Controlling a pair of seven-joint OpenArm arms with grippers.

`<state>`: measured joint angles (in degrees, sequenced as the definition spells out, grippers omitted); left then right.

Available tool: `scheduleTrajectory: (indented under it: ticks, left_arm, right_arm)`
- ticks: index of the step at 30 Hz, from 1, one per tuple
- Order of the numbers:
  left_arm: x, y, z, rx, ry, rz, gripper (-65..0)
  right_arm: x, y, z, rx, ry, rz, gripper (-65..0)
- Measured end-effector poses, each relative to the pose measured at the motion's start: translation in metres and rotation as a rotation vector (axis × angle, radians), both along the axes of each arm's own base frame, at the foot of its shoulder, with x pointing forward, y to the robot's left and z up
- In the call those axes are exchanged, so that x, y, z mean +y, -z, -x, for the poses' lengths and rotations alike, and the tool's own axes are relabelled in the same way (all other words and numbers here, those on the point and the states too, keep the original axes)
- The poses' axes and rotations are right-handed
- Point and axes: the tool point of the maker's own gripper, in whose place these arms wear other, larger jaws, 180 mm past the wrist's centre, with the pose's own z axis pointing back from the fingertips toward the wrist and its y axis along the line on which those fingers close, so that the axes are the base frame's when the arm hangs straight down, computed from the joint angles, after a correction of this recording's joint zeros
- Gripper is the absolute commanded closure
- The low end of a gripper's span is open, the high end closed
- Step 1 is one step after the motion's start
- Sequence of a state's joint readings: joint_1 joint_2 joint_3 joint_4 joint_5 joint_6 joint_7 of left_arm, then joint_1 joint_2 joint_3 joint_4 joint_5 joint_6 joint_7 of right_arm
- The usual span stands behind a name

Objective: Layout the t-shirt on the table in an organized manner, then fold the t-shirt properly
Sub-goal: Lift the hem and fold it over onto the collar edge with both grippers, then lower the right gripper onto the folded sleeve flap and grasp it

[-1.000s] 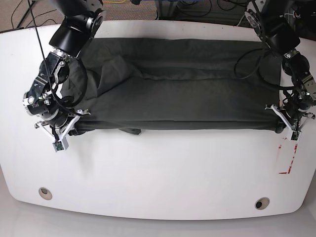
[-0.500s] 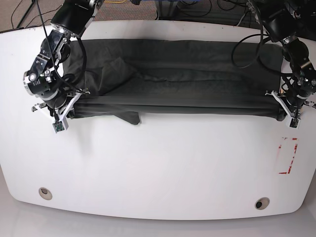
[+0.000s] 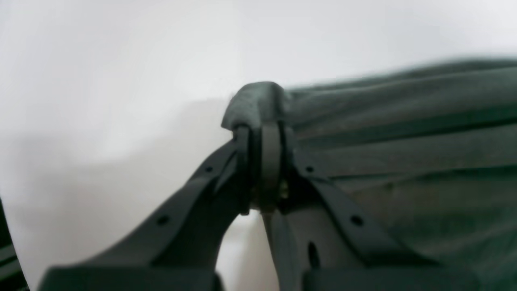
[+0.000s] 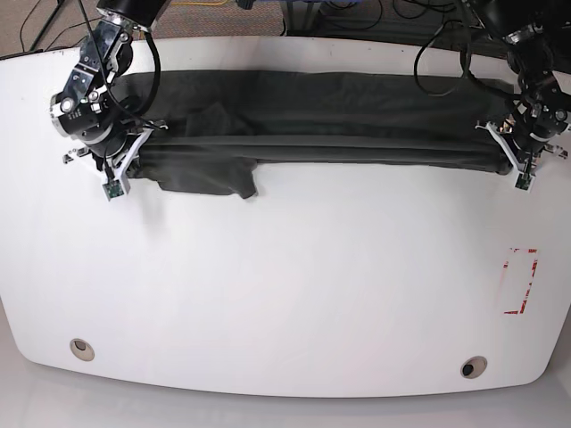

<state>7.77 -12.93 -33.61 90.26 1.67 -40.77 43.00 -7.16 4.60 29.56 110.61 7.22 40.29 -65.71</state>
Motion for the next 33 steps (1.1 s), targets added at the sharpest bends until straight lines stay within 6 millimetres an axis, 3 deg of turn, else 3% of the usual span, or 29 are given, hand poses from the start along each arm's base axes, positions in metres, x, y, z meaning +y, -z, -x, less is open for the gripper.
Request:
scheduleTrajectory:
  ticks: [5, 8, 10, 12, 16, 20, 26, 33]
  left_arm:
    - [0.001, 0.011, 0.019, 0.045, -0.002, -0.003, -1.3]
    - [0.002, 0.015, 0.028, 0.065, -0.002, -0.005, -2.8]
    - [0.002, 0.015, 0.029, 0.065, 0.0, -0.007, -7.1]
    - [0.002, 0.015, 0.029, 0.067, -0.001, -0.01, -16.4]
    - [0.004, 0.013, 0.027, 0.062, -0.003, -0.018, -32.9]
    - [0.007, 0.011, 0.027, 0.062, -0.009, -0.031, -41.9]
    - [0.007, 0.004, 0.016, 0.037, -0.005, -0.034, -40.1]
    - [0.007, -0.004, 0.007, 0.012, -0.002, -0.042, -40.0]
  right_arm:
    - [0.006, 0.009, 0.012, 0.031, 0.001, -0.018, -1.9]
    - [0.008, 0.012, 0.015, 0.04, 0.004, -0.025, -11.7]
    - [0.01, 0.014, 0.016, 0.046, 0.009, -0.025, -20.0]
    - [0.011, 0.016, 0.018, 0.052, 0.015, -0.024, -32.5]
    - [0.014, 0.015, 0.018, 0.047, 0.016, -0.03, -46.9]
    - [0.015, 0.001, 0.013, 0.003, 0.016, -0.014, -50.4]
    - [0.019, -0.009, 0.003, -0.035, 0.011, -0.016, -50.3]
    - [0.034, -0.017, -0.024, -0.088, 0.022, -0.074, -50.3]
